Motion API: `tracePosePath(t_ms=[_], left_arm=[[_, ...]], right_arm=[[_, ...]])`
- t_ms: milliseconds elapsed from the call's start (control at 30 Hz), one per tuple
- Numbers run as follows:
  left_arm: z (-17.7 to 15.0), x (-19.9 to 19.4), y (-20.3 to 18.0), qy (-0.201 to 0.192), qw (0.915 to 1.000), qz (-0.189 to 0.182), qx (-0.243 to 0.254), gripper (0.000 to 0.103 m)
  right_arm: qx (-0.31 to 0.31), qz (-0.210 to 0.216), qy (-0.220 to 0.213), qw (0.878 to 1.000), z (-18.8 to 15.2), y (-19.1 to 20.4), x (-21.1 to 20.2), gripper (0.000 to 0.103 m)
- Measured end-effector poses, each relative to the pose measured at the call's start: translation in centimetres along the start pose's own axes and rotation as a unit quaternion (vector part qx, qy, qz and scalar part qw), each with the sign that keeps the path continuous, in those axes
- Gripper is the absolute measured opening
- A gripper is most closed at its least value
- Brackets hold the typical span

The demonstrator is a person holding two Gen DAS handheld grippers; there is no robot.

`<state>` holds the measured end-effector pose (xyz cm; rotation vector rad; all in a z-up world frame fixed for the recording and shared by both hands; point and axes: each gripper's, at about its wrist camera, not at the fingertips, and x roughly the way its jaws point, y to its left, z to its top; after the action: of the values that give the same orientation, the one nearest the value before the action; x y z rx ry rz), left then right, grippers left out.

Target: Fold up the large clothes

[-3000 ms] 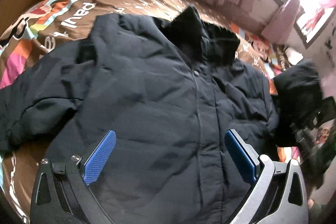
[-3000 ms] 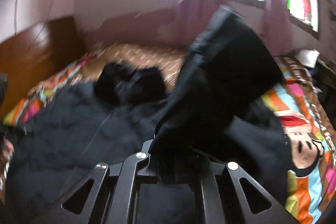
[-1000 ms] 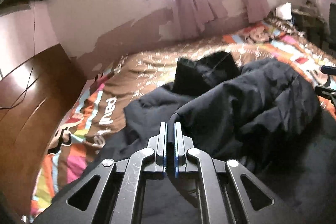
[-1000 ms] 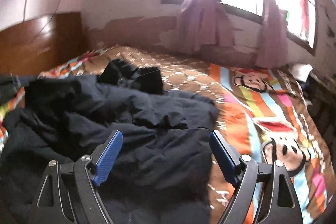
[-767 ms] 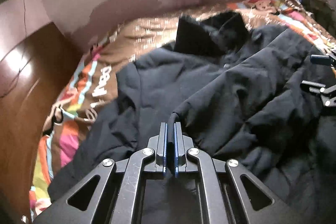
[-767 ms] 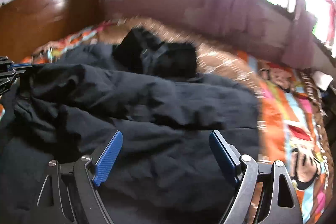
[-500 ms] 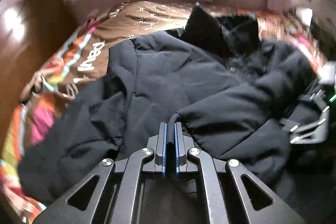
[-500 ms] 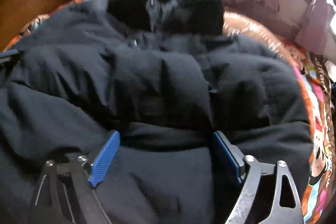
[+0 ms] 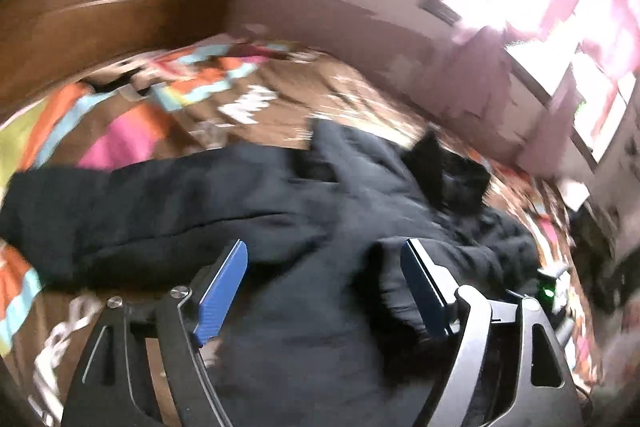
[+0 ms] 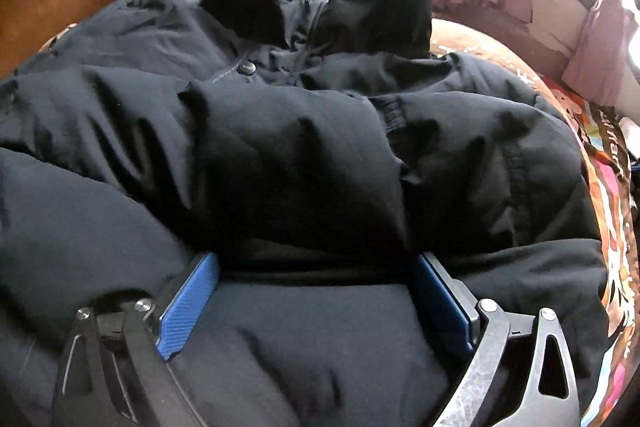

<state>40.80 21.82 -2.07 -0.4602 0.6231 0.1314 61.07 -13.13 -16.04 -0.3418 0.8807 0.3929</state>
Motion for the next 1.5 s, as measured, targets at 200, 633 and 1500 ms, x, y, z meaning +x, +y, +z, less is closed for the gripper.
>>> tracePosePath(t_ms=[200,633,1500], left_arm=[[-0.6,-1.2,9.9,0.017,0.9871,0.053,-0.15,0.074],[-4.0,-0.8,24.5,0.054,0.9104,0.049,-0.407,0.074],[2.4,-6.4,16.7,-0.094,0.9754,0.082,-0.182,0.001]], right_arm=[[0.031,0.009,-0.039,0.999,-0.3,0.4,-2.7,0.099],[0.094,0.163,-0.069,0.98,7.6,11.5,-6.1,0.099],[0.081,0.207,-0.188,0.957,5.4,6.8,-9.1,0.102]])
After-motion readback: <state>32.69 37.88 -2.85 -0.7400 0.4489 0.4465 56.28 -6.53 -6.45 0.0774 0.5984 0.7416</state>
